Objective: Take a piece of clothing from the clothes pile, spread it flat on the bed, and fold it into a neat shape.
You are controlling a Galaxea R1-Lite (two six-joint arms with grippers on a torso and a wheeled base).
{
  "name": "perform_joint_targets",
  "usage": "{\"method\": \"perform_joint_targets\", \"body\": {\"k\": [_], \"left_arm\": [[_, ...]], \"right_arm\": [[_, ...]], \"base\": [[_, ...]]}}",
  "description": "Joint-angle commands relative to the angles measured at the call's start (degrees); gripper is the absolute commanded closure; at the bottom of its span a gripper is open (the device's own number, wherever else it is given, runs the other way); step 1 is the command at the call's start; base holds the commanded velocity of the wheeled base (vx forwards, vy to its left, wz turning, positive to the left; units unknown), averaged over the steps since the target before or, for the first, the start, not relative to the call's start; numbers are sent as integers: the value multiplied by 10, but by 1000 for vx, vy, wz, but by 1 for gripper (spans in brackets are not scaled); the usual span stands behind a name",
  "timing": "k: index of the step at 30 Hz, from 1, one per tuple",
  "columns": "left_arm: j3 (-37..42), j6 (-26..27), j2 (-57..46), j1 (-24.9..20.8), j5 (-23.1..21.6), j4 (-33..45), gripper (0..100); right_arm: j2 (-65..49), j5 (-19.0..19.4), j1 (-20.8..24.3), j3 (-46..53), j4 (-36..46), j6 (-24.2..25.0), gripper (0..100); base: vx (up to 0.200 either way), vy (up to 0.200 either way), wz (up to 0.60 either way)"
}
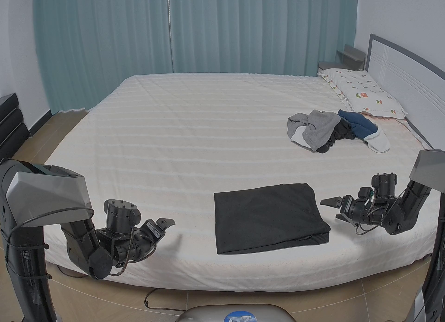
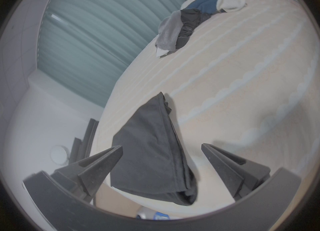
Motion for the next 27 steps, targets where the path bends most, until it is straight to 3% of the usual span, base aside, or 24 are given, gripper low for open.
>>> {"method": "perform_joint_targets", "body": {"k": [1,7,12,27], "left_arm": [[-2,0,0,0,2,0,0],[-3,2,4,0,3,-1,0],[-3,2,6,0,3,-1,0],[-4,2,7,-1,3,-1,0]], "right_arm": [[11,-1,9,-42,0,57,0],[45,-6,26,-86,-2,106,0],[92,-50,43,-118,-29,115,0],[119,-60,52,-149,-71,156,0]], "base": [[200,0,0],[100,0,0],[0,0,0],[0,0,0]]}}
